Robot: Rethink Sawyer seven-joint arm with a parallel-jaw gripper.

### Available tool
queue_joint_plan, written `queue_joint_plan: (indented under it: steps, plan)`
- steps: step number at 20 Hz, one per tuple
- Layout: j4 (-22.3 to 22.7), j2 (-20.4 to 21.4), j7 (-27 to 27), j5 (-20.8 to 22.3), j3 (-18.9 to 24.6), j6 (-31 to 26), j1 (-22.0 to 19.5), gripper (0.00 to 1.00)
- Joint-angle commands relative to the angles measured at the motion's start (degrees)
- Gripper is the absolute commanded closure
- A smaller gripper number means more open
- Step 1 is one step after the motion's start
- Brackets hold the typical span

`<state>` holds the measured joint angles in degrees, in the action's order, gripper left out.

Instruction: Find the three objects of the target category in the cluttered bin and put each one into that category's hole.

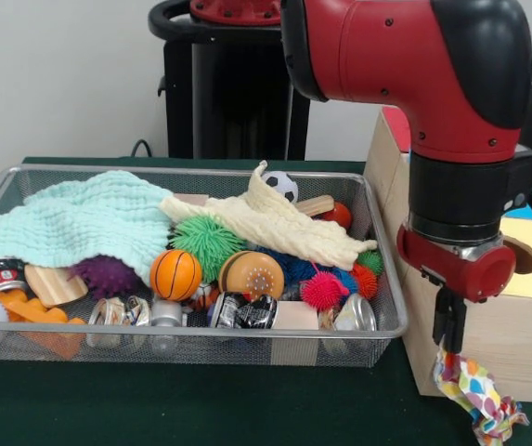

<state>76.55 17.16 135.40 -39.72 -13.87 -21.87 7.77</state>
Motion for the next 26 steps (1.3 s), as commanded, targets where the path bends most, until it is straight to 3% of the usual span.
queue_joint_plan:
  steps: [1, 12, 18, 26]
  plan:
    - [-1.3, 1.2, 3.3, 5.3, 6.3, -14.0, 2.6, 1.0]
    - [0.1, 2.2, 5.0, 8.0, 4.1, -10.4, 4.1, 1.0]
    - [-0.4, 3.0, 4.4, 10.4, 0.5, -12.1, 5.6, 1.0]
    - [0.6, 4.7, 2.9, 12.7, -0.1, -11.2, 6.3, 1.0]
